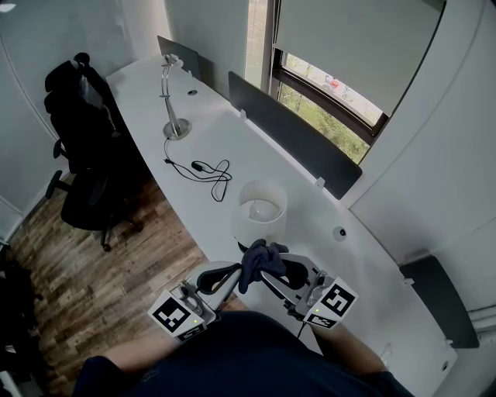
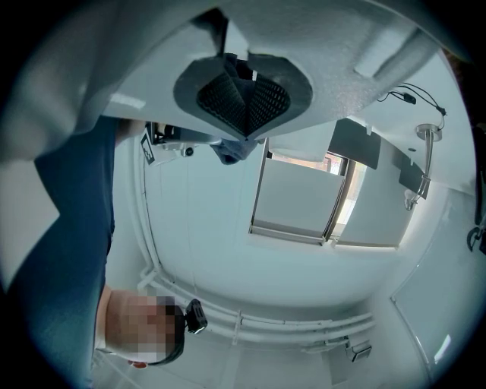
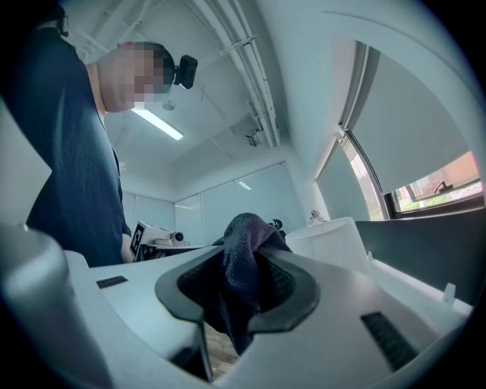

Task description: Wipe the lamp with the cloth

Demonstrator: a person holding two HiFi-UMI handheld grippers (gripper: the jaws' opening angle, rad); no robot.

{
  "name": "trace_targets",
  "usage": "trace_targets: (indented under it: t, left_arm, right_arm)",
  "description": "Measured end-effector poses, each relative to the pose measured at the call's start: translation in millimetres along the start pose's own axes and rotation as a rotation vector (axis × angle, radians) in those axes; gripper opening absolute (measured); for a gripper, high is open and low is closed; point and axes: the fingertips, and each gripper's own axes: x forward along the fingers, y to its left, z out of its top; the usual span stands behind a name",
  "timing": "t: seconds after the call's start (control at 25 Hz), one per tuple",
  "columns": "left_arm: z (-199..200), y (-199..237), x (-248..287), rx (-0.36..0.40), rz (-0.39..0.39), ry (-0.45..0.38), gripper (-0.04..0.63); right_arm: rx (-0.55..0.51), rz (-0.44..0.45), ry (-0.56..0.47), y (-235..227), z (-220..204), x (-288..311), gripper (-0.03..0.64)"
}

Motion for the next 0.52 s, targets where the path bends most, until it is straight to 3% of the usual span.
trace_targets:
  t: [0.52]
  left_arm:
    - [3.7,-0.7,0.2,-0.004,-0.004,-0.013,0.006]
  right_arm:
    - [0.001,-0.003,0.004,-0.6,-0.7,-0.5,0.117]
